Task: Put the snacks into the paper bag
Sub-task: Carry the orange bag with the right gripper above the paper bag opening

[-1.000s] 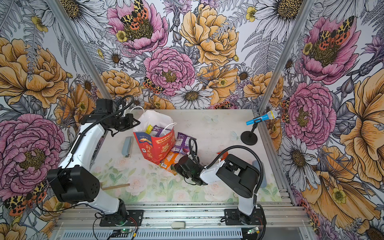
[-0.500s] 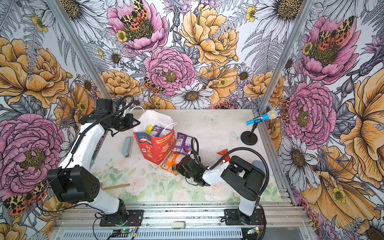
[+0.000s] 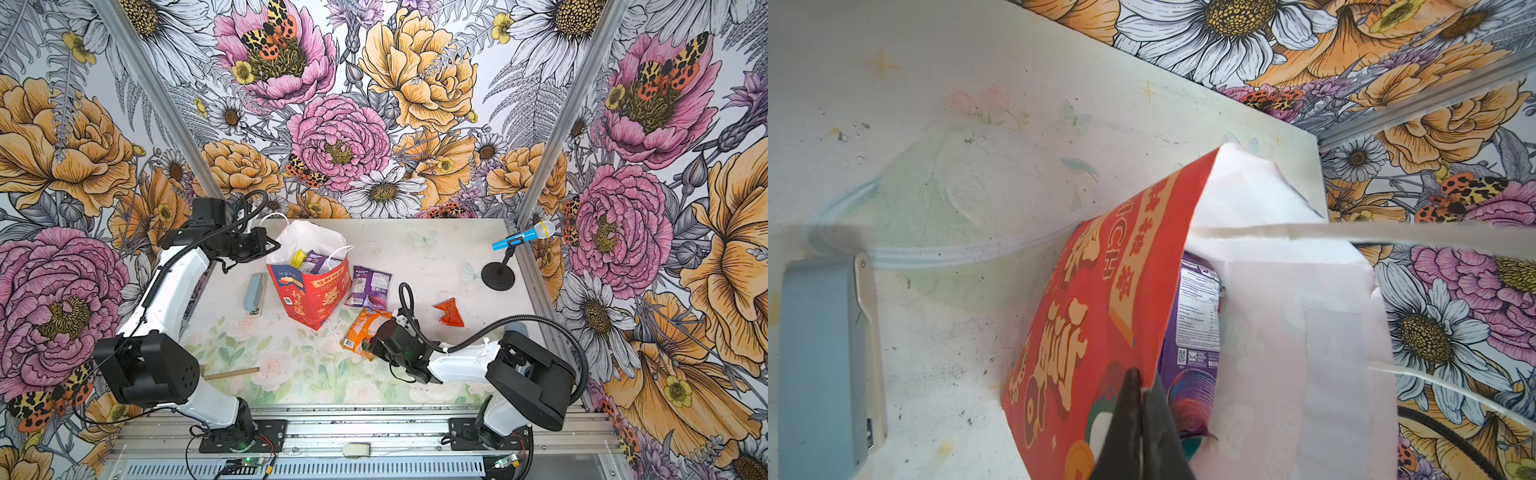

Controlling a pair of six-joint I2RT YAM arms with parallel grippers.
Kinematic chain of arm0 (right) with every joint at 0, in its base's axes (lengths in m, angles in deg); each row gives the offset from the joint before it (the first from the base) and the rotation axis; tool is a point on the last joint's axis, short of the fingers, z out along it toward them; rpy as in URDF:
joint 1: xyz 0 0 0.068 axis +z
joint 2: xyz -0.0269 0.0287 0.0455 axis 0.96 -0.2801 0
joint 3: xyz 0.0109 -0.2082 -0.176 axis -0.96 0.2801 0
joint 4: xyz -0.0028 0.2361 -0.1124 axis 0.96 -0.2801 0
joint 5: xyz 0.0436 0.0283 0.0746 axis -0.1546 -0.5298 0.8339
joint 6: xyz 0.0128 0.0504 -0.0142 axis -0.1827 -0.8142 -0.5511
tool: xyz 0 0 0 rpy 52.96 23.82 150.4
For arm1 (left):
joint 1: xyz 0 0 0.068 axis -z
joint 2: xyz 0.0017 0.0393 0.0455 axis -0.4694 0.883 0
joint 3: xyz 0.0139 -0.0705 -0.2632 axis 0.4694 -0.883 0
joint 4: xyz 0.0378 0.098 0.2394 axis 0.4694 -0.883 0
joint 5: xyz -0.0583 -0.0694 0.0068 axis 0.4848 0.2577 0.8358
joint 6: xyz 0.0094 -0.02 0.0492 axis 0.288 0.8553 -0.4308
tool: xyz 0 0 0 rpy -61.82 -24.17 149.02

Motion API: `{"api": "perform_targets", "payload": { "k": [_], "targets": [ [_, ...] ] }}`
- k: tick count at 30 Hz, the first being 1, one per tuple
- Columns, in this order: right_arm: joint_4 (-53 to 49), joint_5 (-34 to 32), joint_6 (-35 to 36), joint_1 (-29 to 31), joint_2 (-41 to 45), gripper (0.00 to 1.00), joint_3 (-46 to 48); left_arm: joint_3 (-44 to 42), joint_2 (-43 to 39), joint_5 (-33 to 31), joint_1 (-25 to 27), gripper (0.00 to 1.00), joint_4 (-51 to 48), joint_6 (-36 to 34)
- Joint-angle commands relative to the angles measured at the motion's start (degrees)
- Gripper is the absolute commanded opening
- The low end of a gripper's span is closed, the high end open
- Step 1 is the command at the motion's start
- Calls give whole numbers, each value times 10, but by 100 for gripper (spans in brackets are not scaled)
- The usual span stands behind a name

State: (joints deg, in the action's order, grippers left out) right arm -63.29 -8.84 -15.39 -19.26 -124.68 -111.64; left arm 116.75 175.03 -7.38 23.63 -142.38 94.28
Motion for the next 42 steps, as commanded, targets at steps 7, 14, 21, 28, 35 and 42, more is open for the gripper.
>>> {"api": "perform_targets", "payload": {
  "k": [7,14,21,28,35,42],
  "targets": [
    [-142,-105,43,-12,159,0,21,-7,-6,-4,8,0,3,6],
    [-220,-123,120,-61,231,0,-32,-7,-7,-6,9,0,3,6],
    [-233,-124,184,-108,242,0,-83,-7,-7,-5,9,0,3,5],
    [-233,-120,277,-125,191,0,-185,-7,-8,-7,10,0,3,5],
    [-232,-118,354,-146,141,0,-290,-8,-6,-6,10,0,3,5],
    [-233,-65,419,-175,98,0,-395,-7,-7,-5,9,0,3,4]
  ]
}}
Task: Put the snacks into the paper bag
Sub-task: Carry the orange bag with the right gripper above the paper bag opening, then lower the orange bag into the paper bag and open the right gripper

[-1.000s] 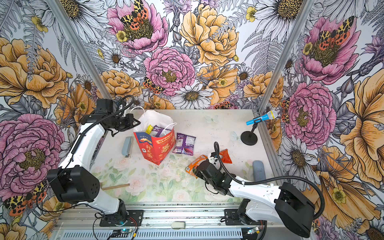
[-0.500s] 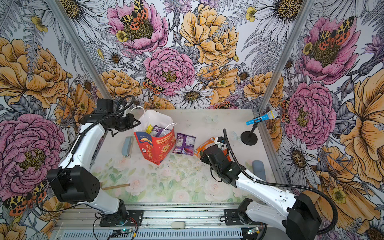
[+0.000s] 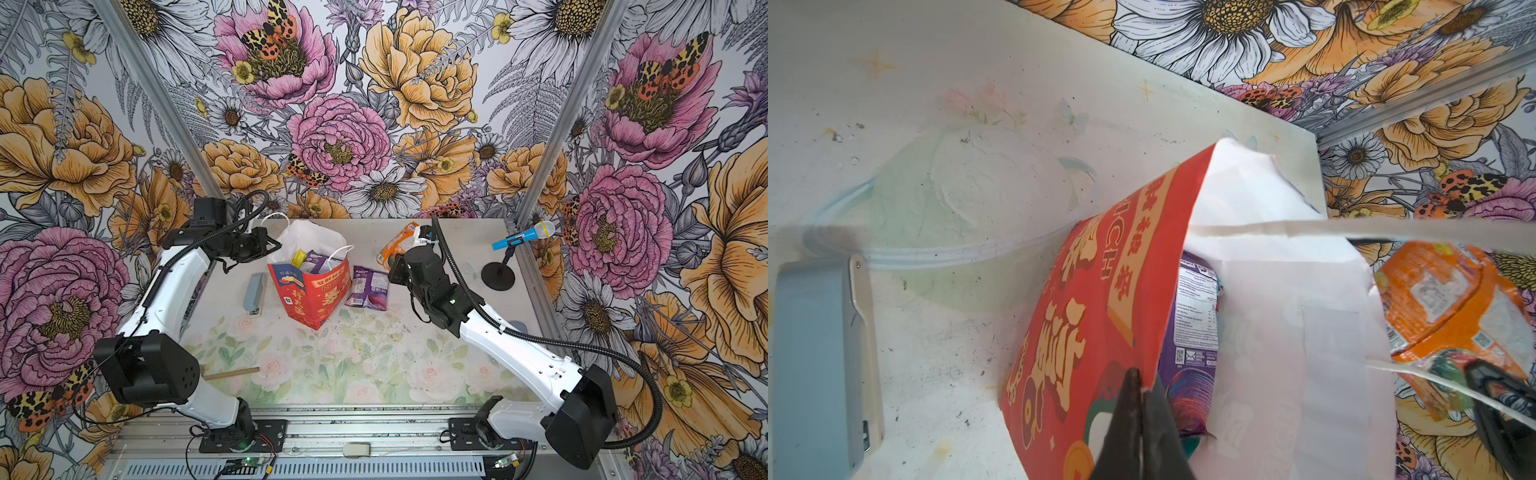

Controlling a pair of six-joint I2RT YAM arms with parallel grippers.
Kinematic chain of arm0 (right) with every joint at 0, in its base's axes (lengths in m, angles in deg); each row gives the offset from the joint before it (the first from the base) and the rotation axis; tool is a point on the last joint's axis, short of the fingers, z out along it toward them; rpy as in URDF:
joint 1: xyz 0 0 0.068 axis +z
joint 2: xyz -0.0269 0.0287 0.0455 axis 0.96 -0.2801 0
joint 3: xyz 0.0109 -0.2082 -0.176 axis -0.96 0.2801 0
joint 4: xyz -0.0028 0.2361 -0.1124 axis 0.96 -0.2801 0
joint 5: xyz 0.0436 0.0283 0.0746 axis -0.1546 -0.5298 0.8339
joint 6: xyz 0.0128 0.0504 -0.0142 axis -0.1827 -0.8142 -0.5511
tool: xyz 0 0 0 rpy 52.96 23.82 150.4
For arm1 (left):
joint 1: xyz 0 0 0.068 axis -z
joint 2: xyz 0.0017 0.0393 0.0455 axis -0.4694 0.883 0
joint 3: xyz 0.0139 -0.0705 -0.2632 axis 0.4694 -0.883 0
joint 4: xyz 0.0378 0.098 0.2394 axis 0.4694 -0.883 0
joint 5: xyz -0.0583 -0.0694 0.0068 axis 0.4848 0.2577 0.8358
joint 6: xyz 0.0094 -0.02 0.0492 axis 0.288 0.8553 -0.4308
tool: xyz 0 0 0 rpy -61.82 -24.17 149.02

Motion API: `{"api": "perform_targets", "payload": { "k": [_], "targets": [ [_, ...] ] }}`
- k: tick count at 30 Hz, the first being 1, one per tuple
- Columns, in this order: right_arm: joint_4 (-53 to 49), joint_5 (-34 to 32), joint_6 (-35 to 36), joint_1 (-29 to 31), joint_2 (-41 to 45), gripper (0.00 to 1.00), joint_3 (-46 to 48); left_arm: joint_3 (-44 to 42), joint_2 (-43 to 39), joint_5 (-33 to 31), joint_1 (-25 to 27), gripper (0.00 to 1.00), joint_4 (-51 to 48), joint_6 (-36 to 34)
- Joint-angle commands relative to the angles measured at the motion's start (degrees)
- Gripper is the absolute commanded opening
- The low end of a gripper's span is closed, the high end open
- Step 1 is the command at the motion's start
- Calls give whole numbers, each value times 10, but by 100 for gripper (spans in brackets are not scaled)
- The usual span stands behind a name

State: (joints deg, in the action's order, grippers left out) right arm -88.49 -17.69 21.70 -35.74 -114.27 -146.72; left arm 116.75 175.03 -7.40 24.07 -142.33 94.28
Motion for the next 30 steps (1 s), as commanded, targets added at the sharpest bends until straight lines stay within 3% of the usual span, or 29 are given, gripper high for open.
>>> {"api": "perform_targets", "payload": {
  "k": [1,16,30],
  "targets": [
    [19,35,55,-15,-12,0,-58,-7,-7,-4,5,0,2,4],
    [18,181,94,-24,-172,0,-282,-8,-5,-5,6,0,3,6],
    [-22,238,112,23,-300,0,-439,-7,-6,-4,6,0,3,5]
  ]
}}
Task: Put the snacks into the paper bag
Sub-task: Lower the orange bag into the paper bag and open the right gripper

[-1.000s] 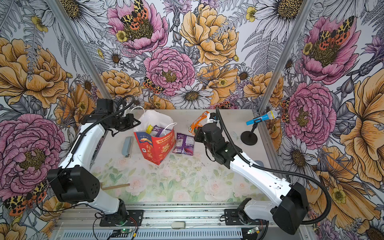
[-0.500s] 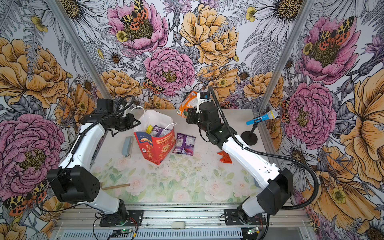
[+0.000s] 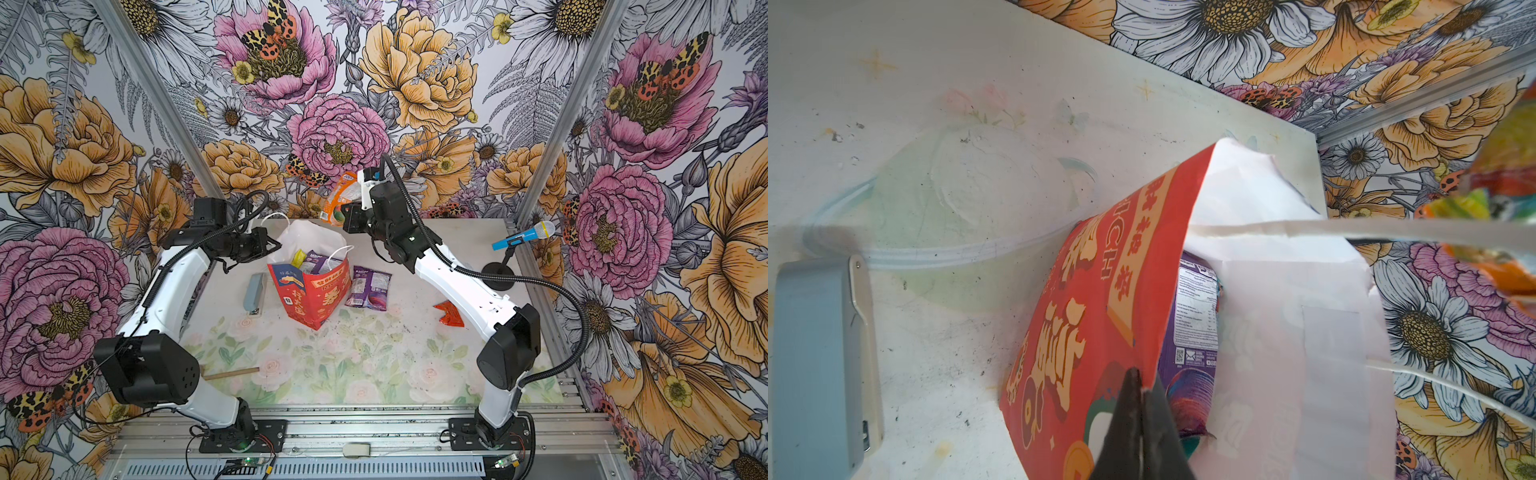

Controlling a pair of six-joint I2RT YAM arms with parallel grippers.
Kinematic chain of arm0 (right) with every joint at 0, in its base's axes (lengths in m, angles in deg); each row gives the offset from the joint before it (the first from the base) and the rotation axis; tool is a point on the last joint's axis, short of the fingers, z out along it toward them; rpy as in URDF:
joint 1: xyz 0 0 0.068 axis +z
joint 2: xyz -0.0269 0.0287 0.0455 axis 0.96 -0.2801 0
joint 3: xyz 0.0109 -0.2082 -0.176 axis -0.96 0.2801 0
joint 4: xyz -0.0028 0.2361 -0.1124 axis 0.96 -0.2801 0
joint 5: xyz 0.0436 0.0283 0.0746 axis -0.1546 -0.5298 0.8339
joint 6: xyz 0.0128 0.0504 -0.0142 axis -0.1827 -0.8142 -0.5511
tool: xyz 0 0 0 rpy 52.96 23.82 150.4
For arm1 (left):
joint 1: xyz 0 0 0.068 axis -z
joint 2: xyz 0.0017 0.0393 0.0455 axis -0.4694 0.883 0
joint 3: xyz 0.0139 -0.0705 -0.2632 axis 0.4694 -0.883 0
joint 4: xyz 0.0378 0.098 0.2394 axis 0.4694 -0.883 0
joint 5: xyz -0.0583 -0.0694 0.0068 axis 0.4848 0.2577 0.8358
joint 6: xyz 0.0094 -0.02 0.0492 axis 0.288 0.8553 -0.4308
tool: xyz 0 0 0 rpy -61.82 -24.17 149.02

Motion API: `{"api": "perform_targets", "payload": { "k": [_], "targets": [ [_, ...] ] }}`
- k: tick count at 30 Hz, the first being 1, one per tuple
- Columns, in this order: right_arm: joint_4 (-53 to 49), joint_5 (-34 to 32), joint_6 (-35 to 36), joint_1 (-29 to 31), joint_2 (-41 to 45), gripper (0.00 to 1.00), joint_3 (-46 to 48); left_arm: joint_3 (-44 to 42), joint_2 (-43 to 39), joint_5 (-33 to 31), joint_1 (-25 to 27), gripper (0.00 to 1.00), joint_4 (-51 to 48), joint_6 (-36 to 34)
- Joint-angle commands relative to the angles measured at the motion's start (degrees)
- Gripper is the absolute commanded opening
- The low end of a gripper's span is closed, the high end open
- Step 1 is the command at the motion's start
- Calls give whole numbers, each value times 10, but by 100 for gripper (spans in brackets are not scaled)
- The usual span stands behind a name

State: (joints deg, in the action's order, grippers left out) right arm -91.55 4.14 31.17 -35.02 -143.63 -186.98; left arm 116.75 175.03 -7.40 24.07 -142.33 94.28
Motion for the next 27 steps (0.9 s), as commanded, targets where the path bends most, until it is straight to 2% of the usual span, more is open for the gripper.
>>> {"api": "perform_targets", "payload": {
  "k": [1,27],
  "targets": [
    [6,22,18,21,-10,0,-40,-7,-7,-4,6,0,3,5],
    [2,44,-4,79,-35,0,-3,-7,-5,-3,7,0,3,6]
  ]
}}
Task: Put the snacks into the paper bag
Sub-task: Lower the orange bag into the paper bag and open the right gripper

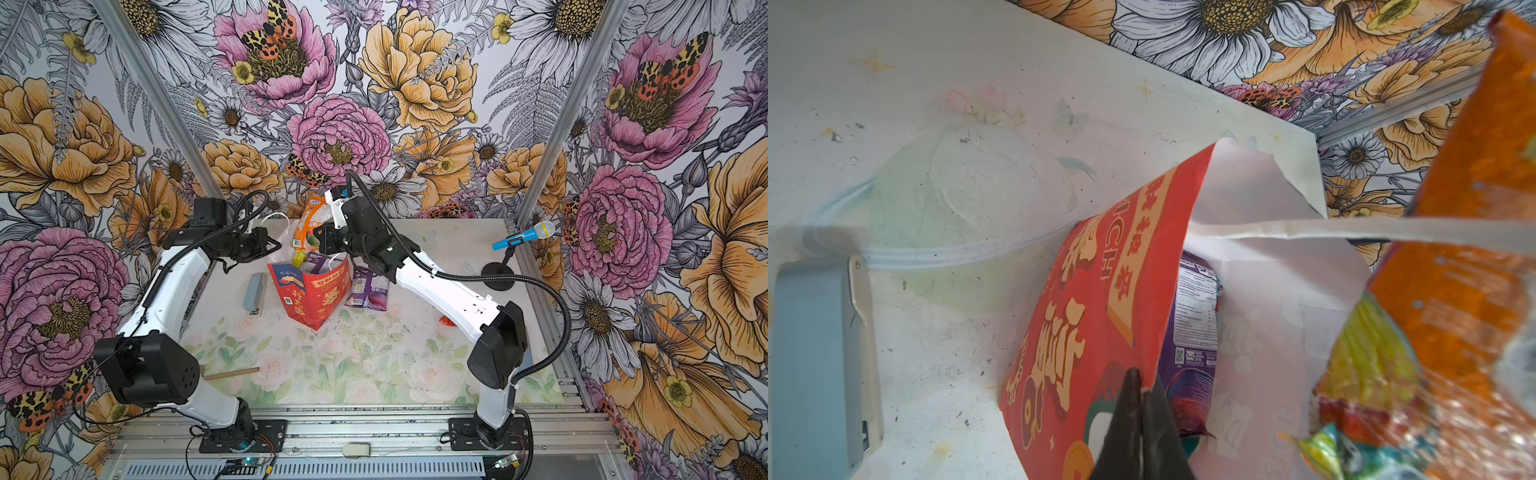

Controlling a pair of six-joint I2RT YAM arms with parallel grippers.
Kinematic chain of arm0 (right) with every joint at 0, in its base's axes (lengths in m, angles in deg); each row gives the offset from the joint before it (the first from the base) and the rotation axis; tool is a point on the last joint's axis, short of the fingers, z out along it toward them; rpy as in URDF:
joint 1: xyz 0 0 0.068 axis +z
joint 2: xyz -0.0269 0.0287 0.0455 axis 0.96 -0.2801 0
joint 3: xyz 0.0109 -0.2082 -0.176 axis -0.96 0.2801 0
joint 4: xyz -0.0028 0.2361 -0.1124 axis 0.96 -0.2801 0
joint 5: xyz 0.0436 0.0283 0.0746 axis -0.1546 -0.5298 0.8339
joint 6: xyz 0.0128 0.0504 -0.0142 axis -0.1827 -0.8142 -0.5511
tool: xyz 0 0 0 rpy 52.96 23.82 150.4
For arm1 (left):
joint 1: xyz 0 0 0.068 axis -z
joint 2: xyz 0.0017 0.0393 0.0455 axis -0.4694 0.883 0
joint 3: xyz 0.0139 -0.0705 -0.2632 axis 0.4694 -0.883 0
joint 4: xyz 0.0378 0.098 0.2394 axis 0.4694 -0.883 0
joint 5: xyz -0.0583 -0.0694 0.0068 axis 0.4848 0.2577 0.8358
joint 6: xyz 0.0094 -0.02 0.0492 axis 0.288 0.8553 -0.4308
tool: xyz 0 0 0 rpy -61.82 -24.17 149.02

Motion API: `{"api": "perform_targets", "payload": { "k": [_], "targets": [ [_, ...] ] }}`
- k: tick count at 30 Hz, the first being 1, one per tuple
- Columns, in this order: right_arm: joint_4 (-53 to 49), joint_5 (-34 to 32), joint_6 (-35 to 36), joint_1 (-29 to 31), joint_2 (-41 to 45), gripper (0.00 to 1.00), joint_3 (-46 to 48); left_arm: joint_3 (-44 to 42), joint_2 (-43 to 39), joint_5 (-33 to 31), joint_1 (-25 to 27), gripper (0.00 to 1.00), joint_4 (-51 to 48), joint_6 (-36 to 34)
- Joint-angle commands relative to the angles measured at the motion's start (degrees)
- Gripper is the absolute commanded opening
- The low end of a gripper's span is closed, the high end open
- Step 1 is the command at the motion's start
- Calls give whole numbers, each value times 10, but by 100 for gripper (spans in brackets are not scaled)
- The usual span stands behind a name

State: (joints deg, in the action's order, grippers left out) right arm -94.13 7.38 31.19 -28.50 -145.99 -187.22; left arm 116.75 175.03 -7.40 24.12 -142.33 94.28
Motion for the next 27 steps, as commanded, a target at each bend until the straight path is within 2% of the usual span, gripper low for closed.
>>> {"api": "perform_targets", "payload": {
  "k": [1,22,26,27],
  "targets": [
    [29,12,-6,16,-13,0,-1,-7,-4,-3,6,0,2,6],
    [29,-2,-28,35,-35,1,10,-7,-7,-4,6,0,3,5],
    [29,-14,-25,35,-20,42,12,-8,-7,-3,6,0,3,4],
    [29,-20,-23,34,-14,50,13,-7,-7,-3,6,0,3,5]
  ]
}}
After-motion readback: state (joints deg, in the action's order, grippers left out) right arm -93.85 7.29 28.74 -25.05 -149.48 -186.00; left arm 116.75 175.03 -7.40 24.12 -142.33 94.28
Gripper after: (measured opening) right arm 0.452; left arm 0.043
